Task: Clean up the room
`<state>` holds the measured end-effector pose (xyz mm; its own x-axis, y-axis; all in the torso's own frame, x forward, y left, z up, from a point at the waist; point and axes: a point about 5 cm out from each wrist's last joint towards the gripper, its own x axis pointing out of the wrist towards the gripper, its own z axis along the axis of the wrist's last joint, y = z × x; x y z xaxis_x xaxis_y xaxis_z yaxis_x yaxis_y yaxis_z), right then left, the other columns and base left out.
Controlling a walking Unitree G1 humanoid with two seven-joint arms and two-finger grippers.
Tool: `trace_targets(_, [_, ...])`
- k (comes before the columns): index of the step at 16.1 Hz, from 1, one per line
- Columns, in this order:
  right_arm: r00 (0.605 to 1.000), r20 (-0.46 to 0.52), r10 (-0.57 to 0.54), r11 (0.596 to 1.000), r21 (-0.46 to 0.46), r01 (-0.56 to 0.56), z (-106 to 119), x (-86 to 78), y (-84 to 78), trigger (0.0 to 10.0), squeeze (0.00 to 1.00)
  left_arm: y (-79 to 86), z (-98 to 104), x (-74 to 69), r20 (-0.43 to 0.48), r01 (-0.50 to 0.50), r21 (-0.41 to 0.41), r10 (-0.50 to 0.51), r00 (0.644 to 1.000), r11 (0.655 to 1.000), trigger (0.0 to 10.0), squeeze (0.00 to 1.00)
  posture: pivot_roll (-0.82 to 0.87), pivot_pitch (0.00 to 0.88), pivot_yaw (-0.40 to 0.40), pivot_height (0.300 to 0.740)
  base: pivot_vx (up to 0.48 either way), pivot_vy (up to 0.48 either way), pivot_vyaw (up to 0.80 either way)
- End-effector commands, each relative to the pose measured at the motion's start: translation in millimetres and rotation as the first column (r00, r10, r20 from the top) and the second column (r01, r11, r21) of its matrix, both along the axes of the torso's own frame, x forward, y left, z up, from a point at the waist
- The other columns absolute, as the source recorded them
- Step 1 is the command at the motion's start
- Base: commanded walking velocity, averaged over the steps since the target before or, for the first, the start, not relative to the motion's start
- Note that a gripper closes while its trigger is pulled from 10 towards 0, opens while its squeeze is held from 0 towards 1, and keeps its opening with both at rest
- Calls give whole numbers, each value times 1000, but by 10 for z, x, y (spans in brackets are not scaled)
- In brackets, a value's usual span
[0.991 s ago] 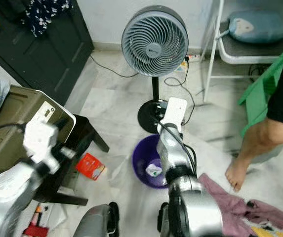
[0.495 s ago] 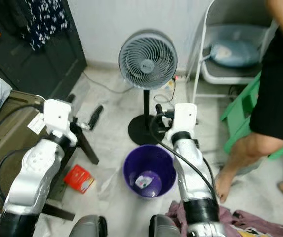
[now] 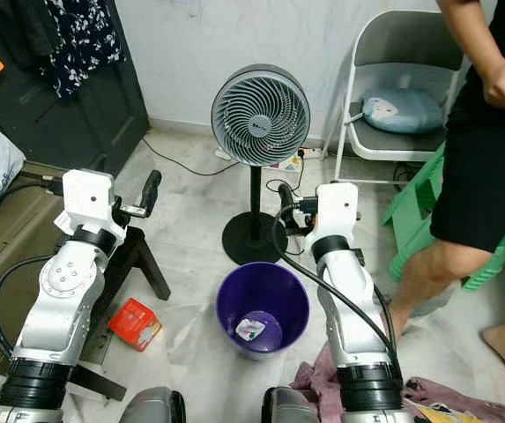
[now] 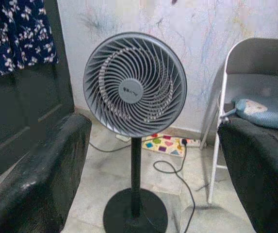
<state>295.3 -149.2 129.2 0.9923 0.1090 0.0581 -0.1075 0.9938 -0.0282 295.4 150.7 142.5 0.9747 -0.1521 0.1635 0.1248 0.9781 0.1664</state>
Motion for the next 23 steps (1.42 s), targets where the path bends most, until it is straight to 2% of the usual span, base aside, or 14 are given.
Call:
trace_targets(1, [999, 45, 1, 1000, -7, -1, 101, 13, -5, 10000, 0, 28, 28, 44, 18, -14, 4, 14, 1000, 1000, 10000, 0, -18, 0, 33, 740, 0, 0, 0])
trace_targets(5, [998, 58, 10, 1000, -18, -9, 126, 50, 26, 10000, 0, -4, 34, 98, 33, 0, 3, 0, 999, 1000, 10000, 0, -22, 0, 32, 740, 0, 0, 800])
trace_targets(17, [993, 117, 22, 1000, -10, -21, 261, 144, 35, 10000, 0, 0, 90, 219, 93, -51, -5, 51, 994, 999, 10000, 0, -41, 0, 28, 740, 0, 0, 800])
trace_targets(23, [992, 127, 7, 1000, -1, -7, 256, 132, 30, 10000, 0, 0, 94, 236, 110, -69, 51, 64, 992, 996, 10000, 0, -61, 0, 52, 740, 0, 0, 800])
